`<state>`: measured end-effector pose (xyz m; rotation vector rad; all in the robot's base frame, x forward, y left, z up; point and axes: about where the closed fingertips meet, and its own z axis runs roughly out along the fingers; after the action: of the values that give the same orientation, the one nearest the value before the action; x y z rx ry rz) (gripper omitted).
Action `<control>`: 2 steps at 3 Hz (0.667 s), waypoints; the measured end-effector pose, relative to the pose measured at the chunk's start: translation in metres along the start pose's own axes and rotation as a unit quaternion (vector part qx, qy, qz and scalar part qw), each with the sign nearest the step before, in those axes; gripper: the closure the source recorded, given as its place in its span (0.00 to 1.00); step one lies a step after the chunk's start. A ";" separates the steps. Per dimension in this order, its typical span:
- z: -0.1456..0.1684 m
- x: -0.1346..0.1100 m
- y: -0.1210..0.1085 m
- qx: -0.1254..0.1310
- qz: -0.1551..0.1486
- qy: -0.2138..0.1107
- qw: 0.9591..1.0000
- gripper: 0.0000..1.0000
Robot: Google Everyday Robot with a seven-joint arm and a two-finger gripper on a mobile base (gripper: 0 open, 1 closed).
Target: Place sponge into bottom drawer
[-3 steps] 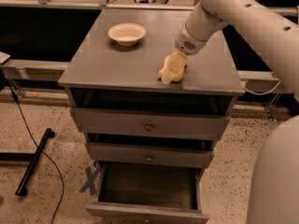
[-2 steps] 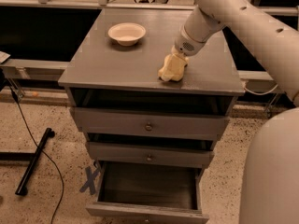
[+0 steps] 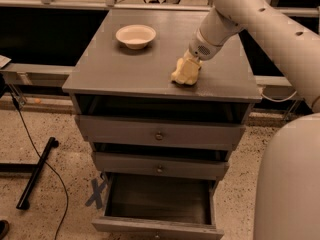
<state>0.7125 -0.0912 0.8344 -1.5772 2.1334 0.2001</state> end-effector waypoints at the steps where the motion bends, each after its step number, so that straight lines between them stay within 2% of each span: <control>1: -0.028 0.000 0.013 -0.009 -0.001 -0.030 1.000 0.99; 2: -0.063 0.002 0.036 -0.019 -0.007 -0.049 0.999 1.00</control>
Offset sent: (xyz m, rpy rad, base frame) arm -0.0921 -0.0286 0.0865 0.1368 -0.0151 0.0720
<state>0.6610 -0.1058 0.8827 -1.5713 2.0538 0.3082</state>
